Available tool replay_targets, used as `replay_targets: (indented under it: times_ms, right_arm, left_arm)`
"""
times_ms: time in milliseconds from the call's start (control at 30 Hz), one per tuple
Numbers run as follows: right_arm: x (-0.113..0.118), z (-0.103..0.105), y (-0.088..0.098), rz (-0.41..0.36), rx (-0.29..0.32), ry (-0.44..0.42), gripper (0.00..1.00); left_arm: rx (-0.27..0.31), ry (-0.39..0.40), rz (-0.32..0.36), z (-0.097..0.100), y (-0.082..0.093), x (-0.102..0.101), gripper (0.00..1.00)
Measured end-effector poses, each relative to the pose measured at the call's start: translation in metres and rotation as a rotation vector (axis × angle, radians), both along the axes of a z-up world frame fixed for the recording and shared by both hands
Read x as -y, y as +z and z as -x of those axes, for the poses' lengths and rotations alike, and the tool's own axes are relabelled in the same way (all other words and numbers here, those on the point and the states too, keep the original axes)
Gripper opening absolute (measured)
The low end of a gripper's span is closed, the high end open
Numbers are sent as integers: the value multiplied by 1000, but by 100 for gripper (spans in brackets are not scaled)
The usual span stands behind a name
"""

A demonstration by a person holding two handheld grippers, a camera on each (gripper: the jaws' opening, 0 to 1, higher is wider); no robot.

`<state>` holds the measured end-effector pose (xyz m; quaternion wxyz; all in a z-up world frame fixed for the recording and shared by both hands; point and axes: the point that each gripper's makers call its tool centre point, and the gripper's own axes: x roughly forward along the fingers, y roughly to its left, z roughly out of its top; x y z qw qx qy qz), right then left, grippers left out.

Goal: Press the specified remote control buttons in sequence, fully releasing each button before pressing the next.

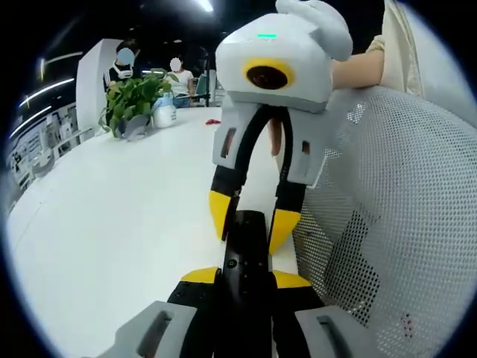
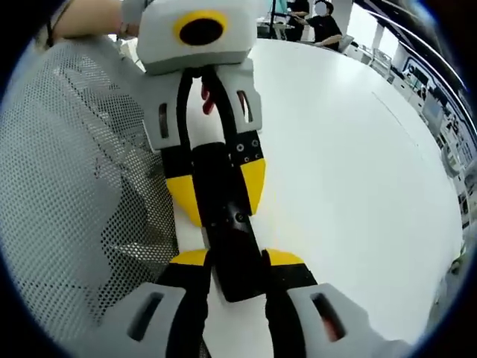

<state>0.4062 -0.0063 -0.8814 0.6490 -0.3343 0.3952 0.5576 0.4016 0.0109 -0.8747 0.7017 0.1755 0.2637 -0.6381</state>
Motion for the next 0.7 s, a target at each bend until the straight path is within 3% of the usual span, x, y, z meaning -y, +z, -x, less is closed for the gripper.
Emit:
replay_targets:
  times_ms: [467,700]
  right_arm:
    - [0,-1,-1,15,2,6,27]
    - [-1,0,0,12,3,7,26]
  left_arm:
    - [28,-13,-16,-1,-1,1,26]
    - [-14,23,-5,-2,1,3,26]
